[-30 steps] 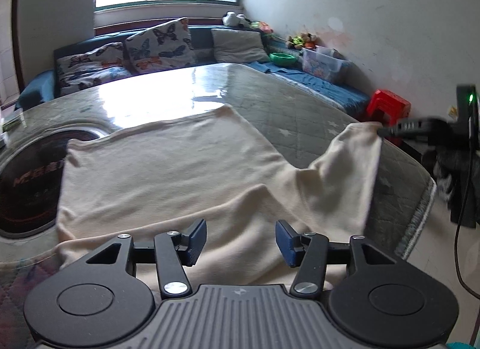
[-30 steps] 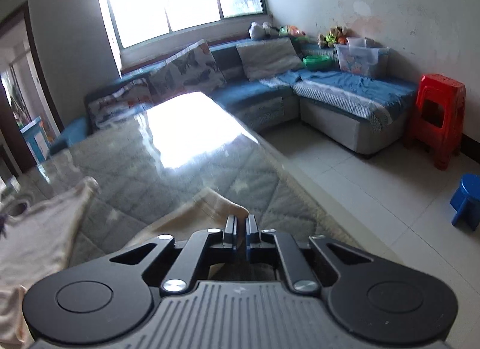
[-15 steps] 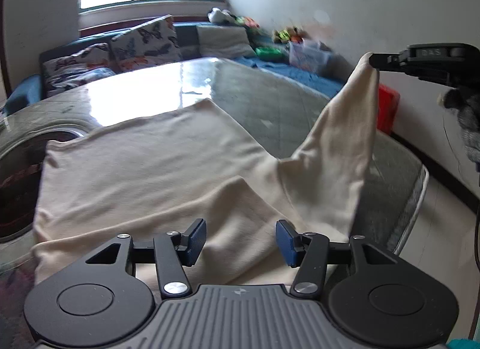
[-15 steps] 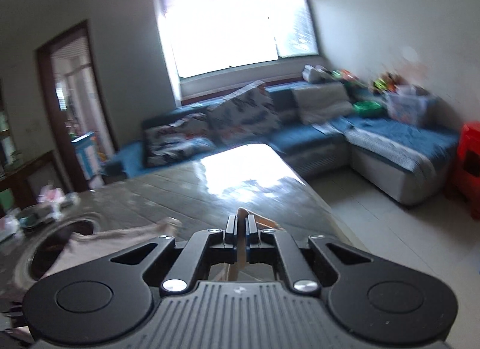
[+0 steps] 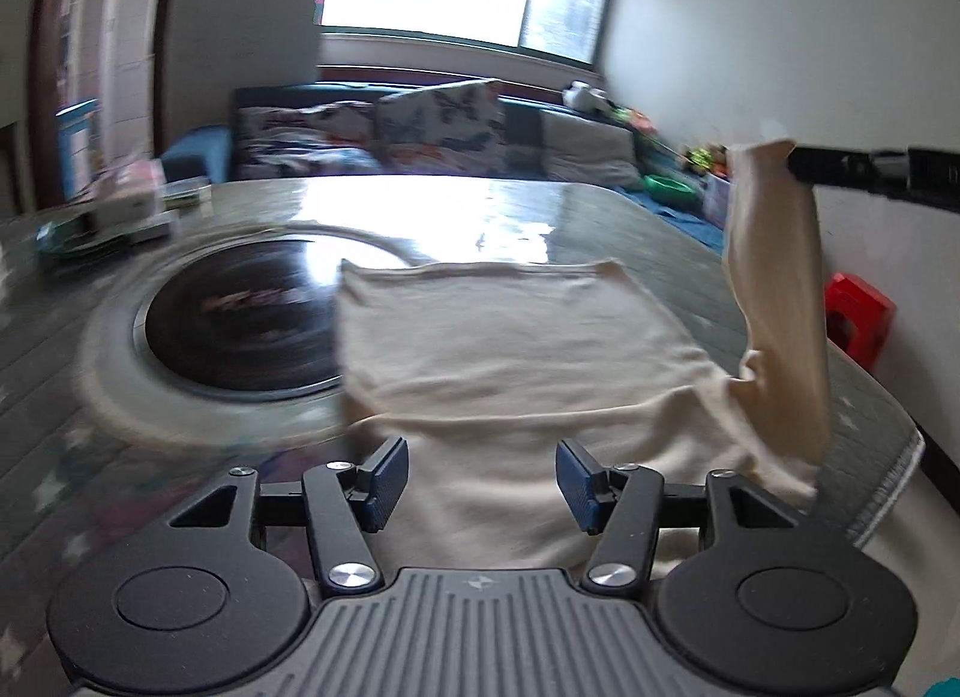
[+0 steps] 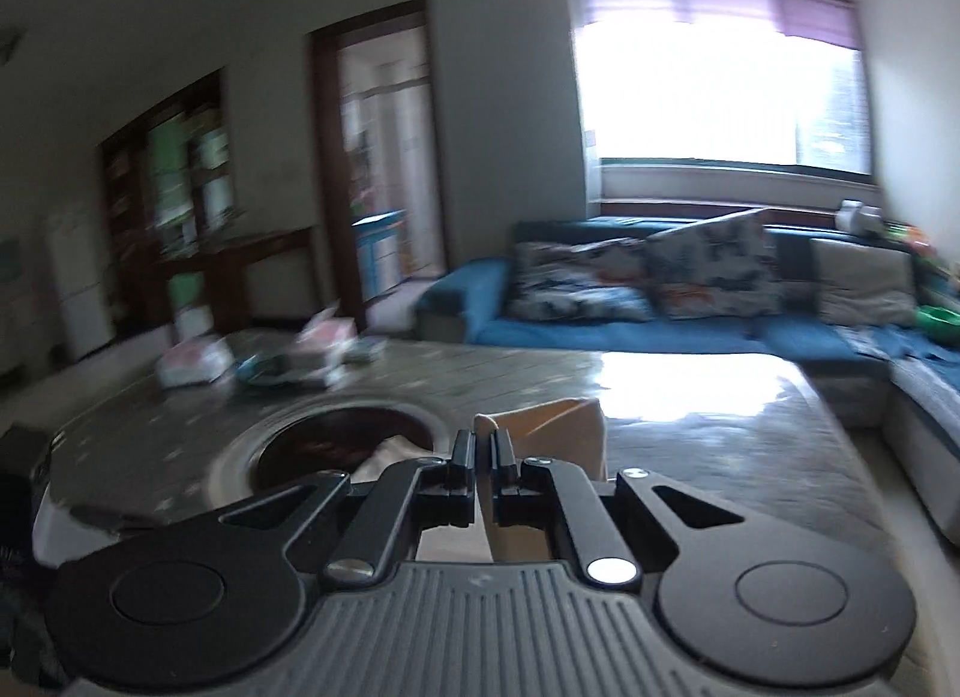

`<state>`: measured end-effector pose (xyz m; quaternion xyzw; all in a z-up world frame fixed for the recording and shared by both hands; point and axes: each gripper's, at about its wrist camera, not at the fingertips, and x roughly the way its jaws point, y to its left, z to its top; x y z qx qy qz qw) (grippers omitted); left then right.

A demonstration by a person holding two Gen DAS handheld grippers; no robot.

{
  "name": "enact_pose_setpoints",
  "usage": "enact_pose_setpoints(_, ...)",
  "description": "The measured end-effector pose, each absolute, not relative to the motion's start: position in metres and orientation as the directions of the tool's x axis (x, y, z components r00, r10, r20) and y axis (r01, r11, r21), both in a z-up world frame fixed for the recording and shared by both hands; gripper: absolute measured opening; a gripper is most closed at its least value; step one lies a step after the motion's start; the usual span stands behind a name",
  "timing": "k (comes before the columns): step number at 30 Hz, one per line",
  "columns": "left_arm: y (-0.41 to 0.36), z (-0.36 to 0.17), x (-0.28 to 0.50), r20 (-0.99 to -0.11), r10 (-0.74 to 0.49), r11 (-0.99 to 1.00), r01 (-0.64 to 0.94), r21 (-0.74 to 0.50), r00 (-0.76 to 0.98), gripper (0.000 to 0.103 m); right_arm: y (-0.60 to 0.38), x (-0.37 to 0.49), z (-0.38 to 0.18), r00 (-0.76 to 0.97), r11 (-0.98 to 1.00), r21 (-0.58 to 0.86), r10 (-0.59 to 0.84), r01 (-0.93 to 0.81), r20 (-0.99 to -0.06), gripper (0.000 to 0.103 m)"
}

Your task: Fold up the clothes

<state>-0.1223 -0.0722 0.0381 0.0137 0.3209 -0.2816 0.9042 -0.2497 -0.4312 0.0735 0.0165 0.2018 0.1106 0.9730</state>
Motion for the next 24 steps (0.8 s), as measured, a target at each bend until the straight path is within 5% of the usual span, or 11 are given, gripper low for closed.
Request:
enact_pose_setpoints(14,-0.033,0.034,-0.133,-0.581,-0.443,0.886,0.43,-0.172,0.682,0.058,-0.318,-0.21,0.008,0.653,0.844,0.125,0.49,-0.522,-0.577,0.01)
enact_pose_setpoints(20,-0.042,0.044,-0.136,-0.548,-0.472,0.87,0.468,-0.159,0.691,0.056,-0.342,-0.227,0.014,0.696,0.876,0.076,0.428,-0.476,-0.576,0.013)
enact_pose_setpoints(24,-0.06,0.046,-0.141,-0.532,-0.508,0.839,0.529,-0.128,0.678,0.045,-0.375,-0.237,0.008,0.708,0.915,0.024,0.329,-0.403,-0.625,0.017)
